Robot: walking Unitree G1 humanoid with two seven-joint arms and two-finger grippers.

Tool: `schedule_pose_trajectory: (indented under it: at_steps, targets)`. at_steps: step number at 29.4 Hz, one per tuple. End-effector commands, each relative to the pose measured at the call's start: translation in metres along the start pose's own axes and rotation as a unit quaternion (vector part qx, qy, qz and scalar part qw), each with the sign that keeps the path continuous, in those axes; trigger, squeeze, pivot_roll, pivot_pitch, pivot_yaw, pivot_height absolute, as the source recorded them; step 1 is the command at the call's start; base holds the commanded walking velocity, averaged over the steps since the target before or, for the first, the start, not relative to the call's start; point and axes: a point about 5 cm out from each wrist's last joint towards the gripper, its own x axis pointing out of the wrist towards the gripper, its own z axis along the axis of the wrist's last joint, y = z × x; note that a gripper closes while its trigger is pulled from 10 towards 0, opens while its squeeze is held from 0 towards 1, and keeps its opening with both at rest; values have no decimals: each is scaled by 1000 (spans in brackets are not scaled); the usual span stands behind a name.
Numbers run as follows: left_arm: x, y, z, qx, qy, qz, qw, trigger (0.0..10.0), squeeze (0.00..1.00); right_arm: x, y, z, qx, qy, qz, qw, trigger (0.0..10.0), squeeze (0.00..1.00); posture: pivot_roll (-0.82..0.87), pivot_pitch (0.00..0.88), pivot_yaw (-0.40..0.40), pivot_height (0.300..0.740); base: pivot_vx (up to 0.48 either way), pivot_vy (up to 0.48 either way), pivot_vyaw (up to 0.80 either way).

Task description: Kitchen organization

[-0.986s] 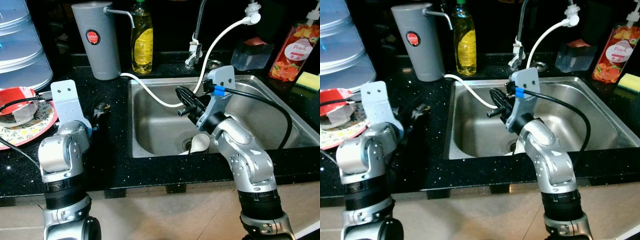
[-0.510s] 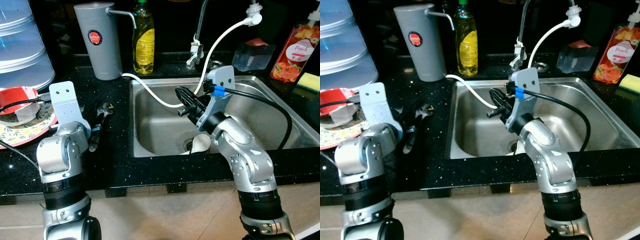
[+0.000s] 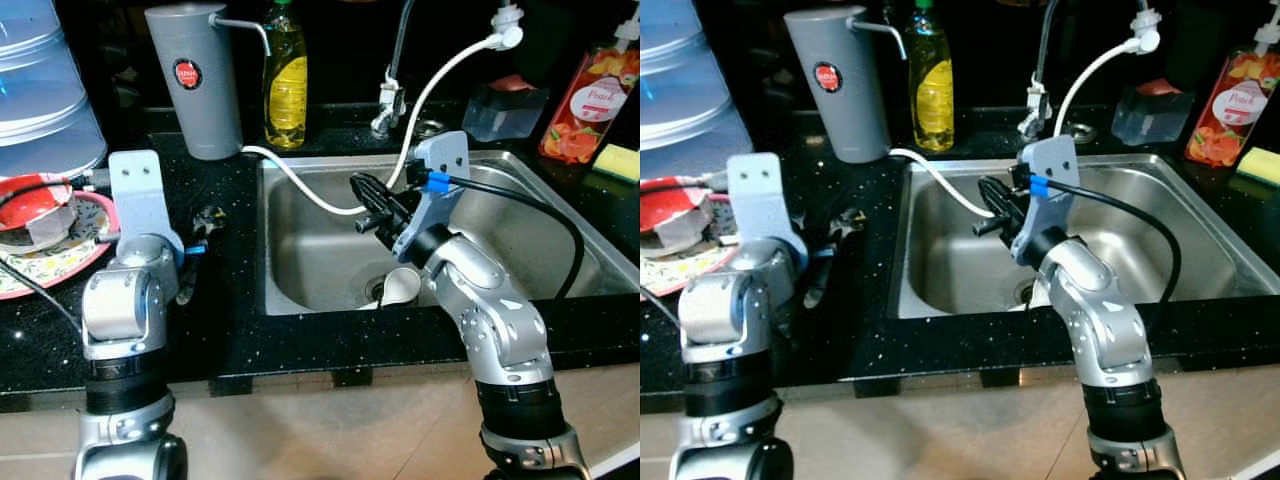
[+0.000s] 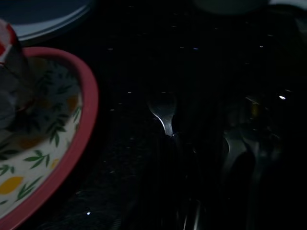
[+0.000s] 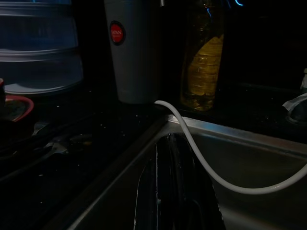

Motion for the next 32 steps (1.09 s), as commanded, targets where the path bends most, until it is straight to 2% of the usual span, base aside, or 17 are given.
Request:
schedule_pose_trajectory:
  at_steps: [1, 7, 9, 10, 15, 16, 18, 19, 24, 25, 26, 27, 32]
  targets:
    - [2, 2, -4, -10, 16, 1, 1000, 10000, 0, 0, 0, -2, 1, 1, -1, 1000, 10000, 0, -35, 94, 35, 740, 0, 0, 0]
    - [2, -3, -13, -47, 51, -20, 997, 10000, 0, 0, -1, -2, 1, 2, -2, 1000, 10000, 0, -35, 97, 35, 740, 0, 0, 0]
    - [1, -4, -13, -47, 48, -20, 998, 10000, 0, 0, -1, -2, 1, 2, -2, 1000, 10000, 0, -36, 99, 37, 740, 0, 0, 0]
    - [1, -4, -14, -46, 47, -21, 998, 0, 0, -1, -1, -2, 0, 2, -3, 1000, 10000, 0, -36, 99, 37, 740, 0, 0, 0]
    - [0, -6, -20, -45, 64, -28, 997, 0, 0, 0, -1, -2, 1, 2, -3, 1000, 10000, 0, -35, 101, 35, 740, 0, 0, 0]
    - [0, -6, -21, -43, 69, -31, 996, 2078, 0, 0, -1, -2, 1, 2, -3, 1000, 10000, 0, -35, 101, 35, 740, 0, 0, 0]
    - [0, -7, -21, -42, 70, -33, 996, 2078, 0, 0, -1, -2, 1, 2, -3, 1000, 10000, 0, -35, 101, 35, 740, 0, 0, 0]
    - [0, -7, -22, -38, 74, -35, 996, 10000, 0, 0, -1, -2, 1, 2, -3, 1000, 10000, 0, -34, 104, 35, 740, 0, 0, 0]
    - [1, -6, -25, -24, 79, -30, 996, 10000, 0, 0, -1, -2, 1, 2, -4, 1000, 10000, 0, -33, 104, 36, 740, 0, 0, 0]
    - [1, -6, -24, -17, 76, -27, 997, 10000, 294, 0, -1, -2, 1, 2, -4, 1000, 10000, 0, -33, 104, 36, 740, 0, 0, 0]
    - [1, -6, -24, -17, 76, -27, 997, 10000, 294, 0, -1, -2, 1, 2, -4, 1000, 10000, 0, -33, 104, 36, 740, 0, 0, 0]
    - [1, -5, -23, -16, 70, -26, 997, 10000, 1000, 0, -1, -2, 1, 2, -4, 1000, 10000, 0, -33, 105, 36, 740, 0, 0, 0]
    - [0, -8, -13, -12, 44, -34, 998, 10000, 1000, -1, -1, -2, 1, 2, -5, 1000, 10000, 0, -33, 105, 36, 740, 0, 0, 0]
